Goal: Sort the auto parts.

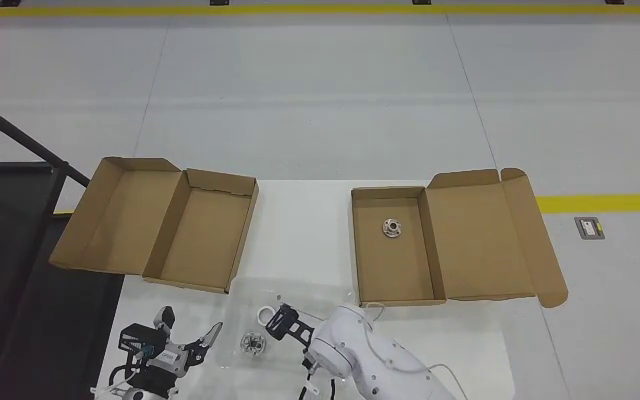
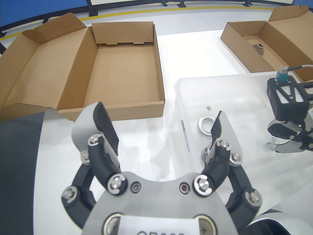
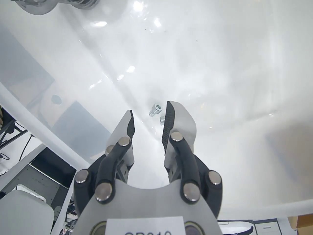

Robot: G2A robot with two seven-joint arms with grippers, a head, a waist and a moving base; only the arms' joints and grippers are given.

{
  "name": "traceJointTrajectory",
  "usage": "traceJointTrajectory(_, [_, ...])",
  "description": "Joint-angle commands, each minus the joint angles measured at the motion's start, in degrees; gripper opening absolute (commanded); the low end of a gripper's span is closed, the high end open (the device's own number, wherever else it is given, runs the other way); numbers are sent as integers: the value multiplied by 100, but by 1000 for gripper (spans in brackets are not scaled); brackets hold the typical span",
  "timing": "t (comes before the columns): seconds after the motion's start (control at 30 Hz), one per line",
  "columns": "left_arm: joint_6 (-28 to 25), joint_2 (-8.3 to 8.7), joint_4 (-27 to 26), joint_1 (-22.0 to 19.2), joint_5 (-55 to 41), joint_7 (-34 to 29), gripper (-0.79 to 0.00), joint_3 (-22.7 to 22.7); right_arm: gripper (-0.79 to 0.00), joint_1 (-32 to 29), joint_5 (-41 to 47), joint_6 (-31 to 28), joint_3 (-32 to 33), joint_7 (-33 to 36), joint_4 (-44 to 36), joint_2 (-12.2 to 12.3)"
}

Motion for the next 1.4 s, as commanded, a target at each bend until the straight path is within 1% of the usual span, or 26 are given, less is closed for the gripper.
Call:
traceJointTrajectory(0.0, [0,0,0,0,0,0,0,0,-529,46,33,-1,-30,16,84,-31])
traceJointTrajectory(0.03, [0,0,0,0,0,0,0,0,-542,59,54,-1,-47,36,128,-46])
traceJointTrajectory(0.1, [0,0,0,0,0,0,0,0,-536,87,97,-3,-67,41,201,-74])
traceJointTrajectory(0.3, [0,0,0,0,0,0,0,0,-554,172,229,-59,-65,60,447,-134])
traceJointTrajectory(0.4, [0,0,0,0,0,0,0,0,-542,221,273,-71,-65,55,576,-164])
traceJointTrajectory(0.57, [0,0,0,0,0,0,0,0,-570,300,321,-89,-77,30,765,-214])
traceJointTrajectory(0.63, [0,0,0,0,0,0,0,0,-603,332,320,-84,-92,38,835,-235])
traceJointTrajectory(0.87, [0,0,0,0,0,0,0,0,-603,414,326,-40,-129,4,1062,-308])
traceJointTrajectory(1.03, [0,0,0,0,0,0,0,0,-625,468,361,-67,-159,10,1194,-360])
traceJointTrajectory(1.13, [0,0,0,0,0,0,0,0,-674,504,373,-63,-168,11,1264,-389])
traceJointTrajectory(1.17, [0,0,0,0,0,0,0,0,-720,516,376,-67,-168,5,1287,-397])
traceJointTrajectory(1.2, [0,0,0,0,0,0,0,0,-785,528,382,-68,-166,11,1315,-405])
traceJointTrajectory(1.37, [0,0,0,0,0,0,0,0,-785,514,296,-6,-79,-128,1157,-398])
